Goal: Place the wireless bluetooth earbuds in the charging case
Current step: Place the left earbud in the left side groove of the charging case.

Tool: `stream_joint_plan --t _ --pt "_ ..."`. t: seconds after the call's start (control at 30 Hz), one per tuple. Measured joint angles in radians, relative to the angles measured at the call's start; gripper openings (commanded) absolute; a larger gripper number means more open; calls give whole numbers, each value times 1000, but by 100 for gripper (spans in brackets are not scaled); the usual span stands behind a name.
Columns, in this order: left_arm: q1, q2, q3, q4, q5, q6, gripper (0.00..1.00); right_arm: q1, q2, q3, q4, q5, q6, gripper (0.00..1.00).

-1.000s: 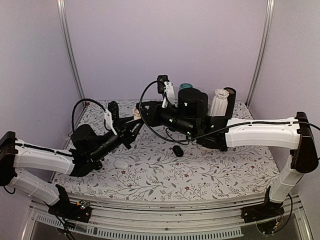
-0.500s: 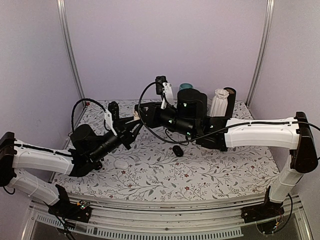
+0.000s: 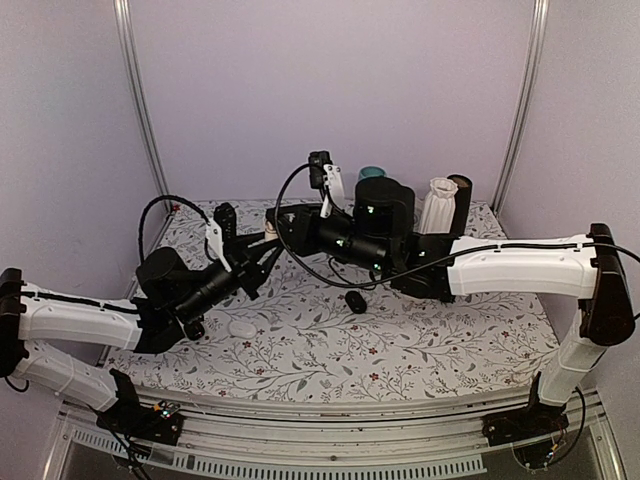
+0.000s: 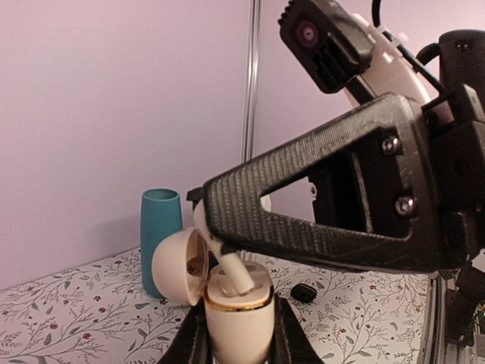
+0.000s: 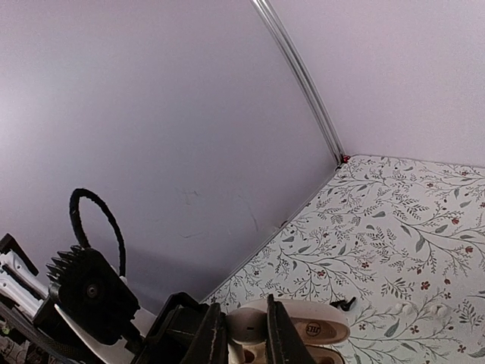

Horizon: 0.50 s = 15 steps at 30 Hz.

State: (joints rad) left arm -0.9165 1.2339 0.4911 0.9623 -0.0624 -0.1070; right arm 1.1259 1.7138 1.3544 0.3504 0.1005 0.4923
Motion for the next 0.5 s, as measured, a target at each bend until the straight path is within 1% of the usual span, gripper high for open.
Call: stream_joint_plan --t 0.5 --pt "0 -41 0 -53 -1 32 0 0 4 0 18 -28 0 14"
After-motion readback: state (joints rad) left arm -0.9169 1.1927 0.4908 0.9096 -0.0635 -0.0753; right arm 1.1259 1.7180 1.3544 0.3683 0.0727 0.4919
